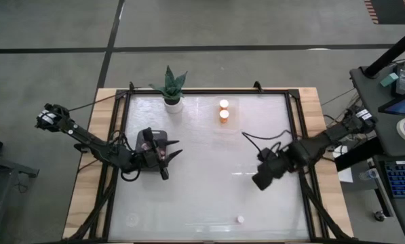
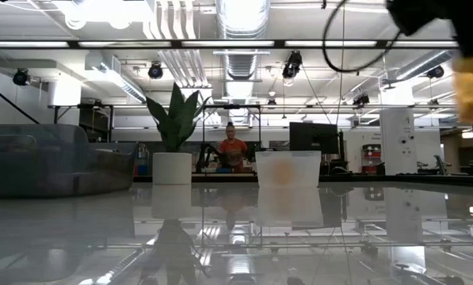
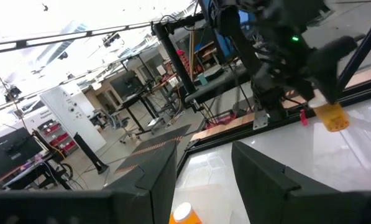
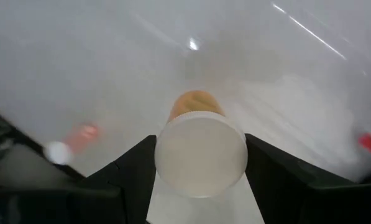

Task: Pick and place medicine bottles into bin by pill shape (circle, oval)
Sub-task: Put the big orange pill bottle into the transparent bin

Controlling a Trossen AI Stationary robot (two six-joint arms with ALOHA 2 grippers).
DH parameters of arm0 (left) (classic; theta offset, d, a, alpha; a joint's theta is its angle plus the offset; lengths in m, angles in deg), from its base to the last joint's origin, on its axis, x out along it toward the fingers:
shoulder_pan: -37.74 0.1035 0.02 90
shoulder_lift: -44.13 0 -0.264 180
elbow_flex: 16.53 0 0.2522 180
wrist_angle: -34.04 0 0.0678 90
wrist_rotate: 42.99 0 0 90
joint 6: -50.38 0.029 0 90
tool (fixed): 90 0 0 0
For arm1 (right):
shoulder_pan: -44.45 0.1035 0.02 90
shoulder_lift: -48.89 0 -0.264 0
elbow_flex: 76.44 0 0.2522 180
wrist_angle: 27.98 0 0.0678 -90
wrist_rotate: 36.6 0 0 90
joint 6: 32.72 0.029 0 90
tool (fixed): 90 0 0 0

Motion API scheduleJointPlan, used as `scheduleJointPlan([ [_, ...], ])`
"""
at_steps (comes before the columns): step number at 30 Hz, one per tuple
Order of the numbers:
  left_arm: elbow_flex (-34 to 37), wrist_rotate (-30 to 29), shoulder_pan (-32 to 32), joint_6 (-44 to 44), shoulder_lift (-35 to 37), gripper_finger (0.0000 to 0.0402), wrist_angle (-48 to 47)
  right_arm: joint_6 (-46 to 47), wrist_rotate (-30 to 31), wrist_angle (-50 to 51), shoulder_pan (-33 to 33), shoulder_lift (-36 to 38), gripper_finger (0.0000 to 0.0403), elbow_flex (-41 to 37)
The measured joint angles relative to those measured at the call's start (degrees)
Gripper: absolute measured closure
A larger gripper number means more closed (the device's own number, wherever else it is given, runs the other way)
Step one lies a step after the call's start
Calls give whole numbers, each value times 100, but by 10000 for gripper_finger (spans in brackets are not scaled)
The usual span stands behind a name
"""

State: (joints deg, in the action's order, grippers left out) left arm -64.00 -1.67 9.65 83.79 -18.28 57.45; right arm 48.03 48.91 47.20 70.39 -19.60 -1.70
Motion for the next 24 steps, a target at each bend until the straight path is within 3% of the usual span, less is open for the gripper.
scheduleJointPlan([
  [10,0,0,0,2,0,262,2,-1929,214,20,-1353,0,188,1048],
  [19,2,0,0,2,0,262,2,-3138,257,28,-2388,-18,188,1494],
  [24,4,2,0,2,-2,262,13,-3822,261,421,-2825,-450,188,1920],
])
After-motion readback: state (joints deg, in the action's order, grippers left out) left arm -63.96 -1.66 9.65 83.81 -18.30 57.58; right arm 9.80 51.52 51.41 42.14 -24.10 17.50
